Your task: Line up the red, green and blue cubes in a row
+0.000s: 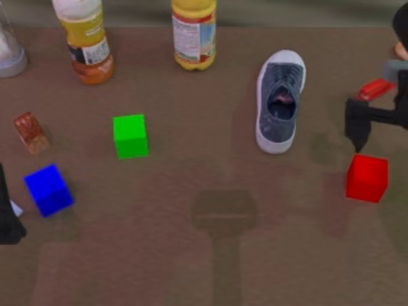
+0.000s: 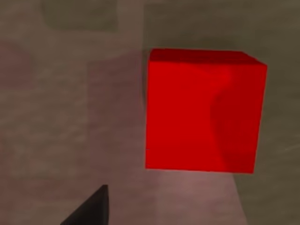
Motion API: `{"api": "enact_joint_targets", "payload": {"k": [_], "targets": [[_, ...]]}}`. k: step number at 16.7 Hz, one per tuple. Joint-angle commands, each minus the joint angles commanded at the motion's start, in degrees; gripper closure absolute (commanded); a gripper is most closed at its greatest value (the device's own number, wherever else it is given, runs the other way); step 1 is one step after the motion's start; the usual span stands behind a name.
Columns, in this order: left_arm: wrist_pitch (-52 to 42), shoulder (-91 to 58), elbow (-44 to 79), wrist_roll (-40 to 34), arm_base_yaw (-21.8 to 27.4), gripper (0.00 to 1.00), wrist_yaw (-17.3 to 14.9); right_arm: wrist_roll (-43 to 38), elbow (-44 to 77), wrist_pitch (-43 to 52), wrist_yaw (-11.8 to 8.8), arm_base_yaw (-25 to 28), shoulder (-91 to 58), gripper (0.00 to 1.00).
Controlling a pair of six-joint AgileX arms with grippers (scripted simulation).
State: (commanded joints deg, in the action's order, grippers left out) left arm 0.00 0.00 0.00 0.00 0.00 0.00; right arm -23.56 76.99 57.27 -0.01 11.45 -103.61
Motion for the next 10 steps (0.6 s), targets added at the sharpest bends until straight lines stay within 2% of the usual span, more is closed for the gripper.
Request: {"api": "enact_joint_targets", "payload": {"k": [4,10], "targets": [[0.00,0.00,0.00,0.00,0.00,0.00,0.00,-2.14,7.53,4.78,0.07,1.04,-8.34,0.00],[0.00,0.00,0.00,0.00,0.00,0.00,0.00,-2.35,8.40,5.23,0.06,0.86,-9.13,0.00]]}}
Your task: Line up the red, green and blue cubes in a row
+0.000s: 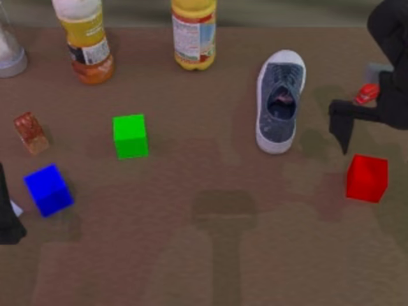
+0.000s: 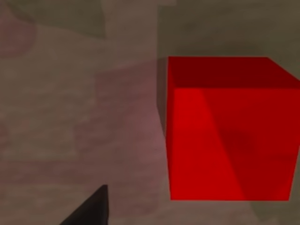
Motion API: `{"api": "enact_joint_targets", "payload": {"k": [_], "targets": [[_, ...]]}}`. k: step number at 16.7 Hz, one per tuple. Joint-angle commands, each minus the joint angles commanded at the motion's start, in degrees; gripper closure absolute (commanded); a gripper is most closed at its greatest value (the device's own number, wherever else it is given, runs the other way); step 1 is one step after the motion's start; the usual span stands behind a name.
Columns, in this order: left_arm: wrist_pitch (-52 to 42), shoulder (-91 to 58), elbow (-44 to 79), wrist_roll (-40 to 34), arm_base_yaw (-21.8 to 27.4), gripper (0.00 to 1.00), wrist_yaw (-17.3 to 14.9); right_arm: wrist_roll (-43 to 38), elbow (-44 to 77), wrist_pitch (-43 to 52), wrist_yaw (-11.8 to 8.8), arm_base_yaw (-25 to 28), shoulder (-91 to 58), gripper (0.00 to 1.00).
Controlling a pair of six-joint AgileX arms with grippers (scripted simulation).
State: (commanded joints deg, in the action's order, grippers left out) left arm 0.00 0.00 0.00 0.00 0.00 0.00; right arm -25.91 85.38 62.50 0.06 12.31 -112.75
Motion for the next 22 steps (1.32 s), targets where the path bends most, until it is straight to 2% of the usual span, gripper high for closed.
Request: {"api": "enact_joint_targets", "payload": {"k": [3,10,15,22], "targets": [[0.00,0.00,0.00,0.00,0.00,0.00,0.00,0.09,-1.58,-2.28,0.02,0.14,-0.98,0.00],[0.00,0.00,0.00,0.00,0.00,0.00,0.00,-0.24,-10.04,-17.41,0.07,0.39,-7.31,0.00],[0.00,0.00,0.00,0.00,0.00,0.00,0.00,-0.28,-10.55,-18.18,0.07,0.42,-7.77,0.00],[0.00,0.00,0.00,0.00,0.00,0.00,0.00,-0.28,-10.55,-18.18,0.07,0.42,-7.77,0.53]]}}
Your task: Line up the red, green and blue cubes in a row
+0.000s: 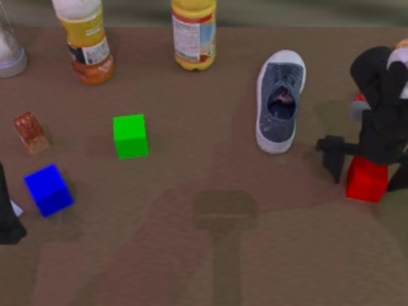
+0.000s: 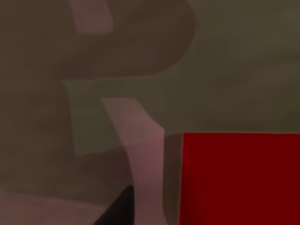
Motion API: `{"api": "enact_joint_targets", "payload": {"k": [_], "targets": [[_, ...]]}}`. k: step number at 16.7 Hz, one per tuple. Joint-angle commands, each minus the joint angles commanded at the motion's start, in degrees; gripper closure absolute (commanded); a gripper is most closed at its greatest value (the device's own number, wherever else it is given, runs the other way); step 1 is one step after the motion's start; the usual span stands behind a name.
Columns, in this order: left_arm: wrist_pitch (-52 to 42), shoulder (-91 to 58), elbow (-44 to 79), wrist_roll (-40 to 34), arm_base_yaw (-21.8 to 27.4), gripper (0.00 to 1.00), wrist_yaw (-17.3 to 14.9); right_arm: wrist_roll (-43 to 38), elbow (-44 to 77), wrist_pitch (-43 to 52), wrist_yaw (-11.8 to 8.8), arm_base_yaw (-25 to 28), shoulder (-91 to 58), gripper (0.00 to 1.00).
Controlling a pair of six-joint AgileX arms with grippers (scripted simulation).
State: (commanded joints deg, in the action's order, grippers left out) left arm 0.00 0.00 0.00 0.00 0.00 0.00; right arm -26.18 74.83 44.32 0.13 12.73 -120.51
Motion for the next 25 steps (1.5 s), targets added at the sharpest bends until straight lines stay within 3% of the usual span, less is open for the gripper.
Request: {"api": "enact_joint_targets", "payload": {"k": [6,7,17,25], "targets": [[0.00,0.00,0.00,0.00,0.00,0.00,0.00,0.00,0.00,0.00,0.00,0.00,0.00,0.98],[0.00,0.00,0.00,0.00,0.00,0.00,0.00,0.00,0.00,0.00,0.00,0.00,0.00,1.00],[0.00,0.00,0.00,0.00,0.00,0.00,0.00,0.29,1.14,1.72,0.58,-0.09,1.81,1.00],[0.00,0.00,0.00,0.00,0.00,0.00,0.00,0.42,8.69,14.84,0.53,0.31,7.27,1.00]]}}
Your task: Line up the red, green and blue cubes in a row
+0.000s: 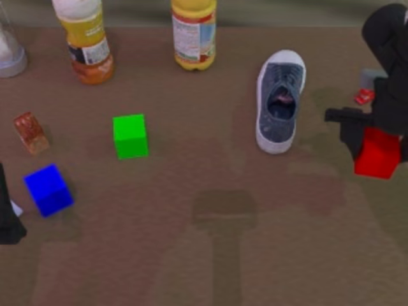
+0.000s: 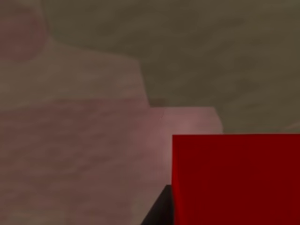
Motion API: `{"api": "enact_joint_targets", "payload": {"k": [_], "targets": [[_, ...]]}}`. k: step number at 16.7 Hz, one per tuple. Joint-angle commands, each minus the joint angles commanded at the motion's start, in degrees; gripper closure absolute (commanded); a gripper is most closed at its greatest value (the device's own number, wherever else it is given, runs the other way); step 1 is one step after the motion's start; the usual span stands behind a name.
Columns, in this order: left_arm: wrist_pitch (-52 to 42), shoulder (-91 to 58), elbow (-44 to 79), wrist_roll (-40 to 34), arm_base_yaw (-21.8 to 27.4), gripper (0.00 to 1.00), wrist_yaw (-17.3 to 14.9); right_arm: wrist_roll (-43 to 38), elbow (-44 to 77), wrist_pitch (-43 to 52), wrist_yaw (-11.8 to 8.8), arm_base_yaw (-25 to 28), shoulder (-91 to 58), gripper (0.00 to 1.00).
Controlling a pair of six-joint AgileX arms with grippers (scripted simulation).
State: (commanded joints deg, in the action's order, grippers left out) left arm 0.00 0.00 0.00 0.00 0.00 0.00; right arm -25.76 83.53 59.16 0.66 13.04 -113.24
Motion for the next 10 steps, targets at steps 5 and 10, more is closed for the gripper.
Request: {"api": "enact_joint_targets", "payload": {"k": [5,10], "targets": [[0.00,0.00,0.00,0.00,0.00,0.00,0.00,-0.20,0.15,0.13,-0.02,-0.15,-0.17,1.00],[0.00,0.00,0.00,0.00,0.00,0.00,0.00,-7.25,9.21,4.42,0.16,9.17,-5.71,1.00]]}}
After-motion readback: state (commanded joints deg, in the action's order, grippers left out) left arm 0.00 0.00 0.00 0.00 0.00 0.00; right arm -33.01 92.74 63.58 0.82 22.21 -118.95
